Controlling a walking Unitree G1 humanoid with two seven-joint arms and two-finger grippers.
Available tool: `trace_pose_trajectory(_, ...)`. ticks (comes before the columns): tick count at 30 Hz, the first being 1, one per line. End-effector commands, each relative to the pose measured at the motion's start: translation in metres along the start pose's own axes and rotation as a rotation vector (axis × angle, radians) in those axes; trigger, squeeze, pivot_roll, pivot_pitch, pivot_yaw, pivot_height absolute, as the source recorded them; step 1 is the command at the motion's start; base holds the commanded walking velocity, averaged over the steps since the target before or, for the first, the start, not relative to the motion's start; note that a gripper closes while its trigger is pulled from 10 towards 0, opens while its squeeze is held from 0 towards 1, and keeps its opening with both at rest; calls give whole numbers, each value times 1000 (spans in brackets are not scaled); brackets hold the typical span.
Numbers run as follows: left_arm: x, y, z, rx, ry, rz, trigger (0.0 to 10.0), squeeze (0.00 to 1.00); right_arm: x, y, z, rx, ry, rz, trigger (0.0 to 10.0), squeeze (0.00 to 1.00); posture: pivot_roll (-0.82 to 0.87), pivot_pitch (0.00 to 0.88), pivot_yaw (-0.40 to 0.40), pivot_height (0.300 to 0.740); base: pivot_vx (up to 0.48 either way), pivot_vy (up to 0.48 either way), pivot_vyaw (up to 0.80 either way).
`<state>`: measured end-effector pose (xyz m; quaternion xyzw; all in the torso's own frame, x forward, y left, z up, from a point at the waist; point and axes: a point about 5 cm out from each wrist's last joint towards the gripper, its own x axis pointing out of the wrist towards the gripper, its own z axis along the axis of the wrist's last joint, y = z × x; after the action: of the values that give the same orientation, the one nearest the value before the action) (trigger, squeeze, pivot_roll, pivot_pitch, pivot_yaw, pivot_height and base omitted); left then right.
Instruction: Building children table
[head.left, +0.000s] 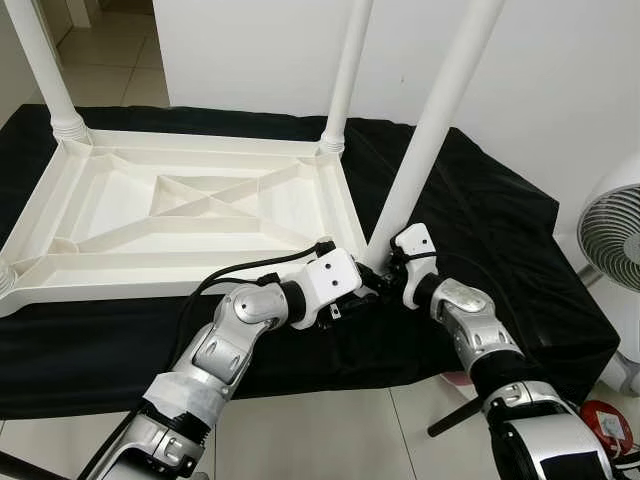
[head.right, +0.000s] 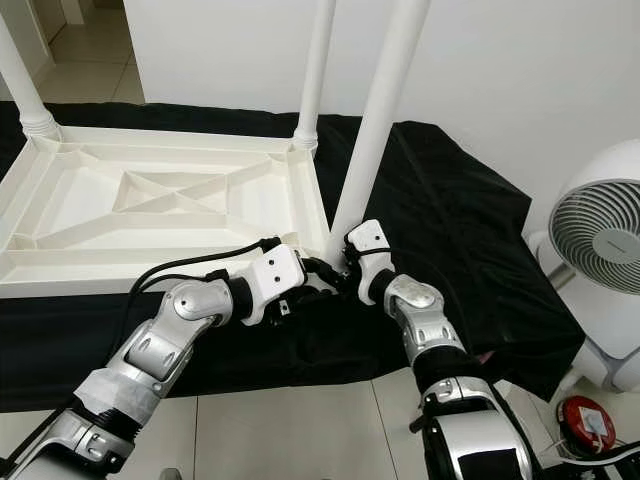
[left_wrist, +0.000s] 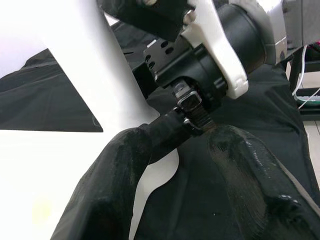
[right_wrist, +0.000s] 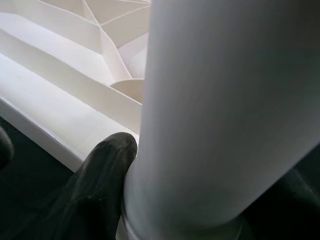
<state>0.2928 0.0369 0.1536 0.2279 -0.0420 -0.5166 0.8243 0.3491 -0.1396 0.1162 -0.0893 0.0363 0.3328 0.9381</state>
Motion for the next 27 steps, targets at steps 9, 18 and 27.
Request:
trace_pose_trajectory(9, 1, -4, -3, 7, 13, 41, 10000, 0, -1, 18, -15, 129, 41, -170, 10000, 0, -35, 0, -106, 740, 0, 0, 0)
trace_pose_trajectory(18, 1, -6, -6, 15, 27, 32, 10000, 0, -7, 36, -11, 257, 11, -621, 10000, 0, -32, 0, -111, 740, 0, 0, 0)
trace_pose_trajectory(27, 1, -5, -6, 15, 27, 34, 10000, 0, -5, 46, -1, 278, -15, -619, 10000, 0, -31, 0, -111, 740, 0, 0, 0)
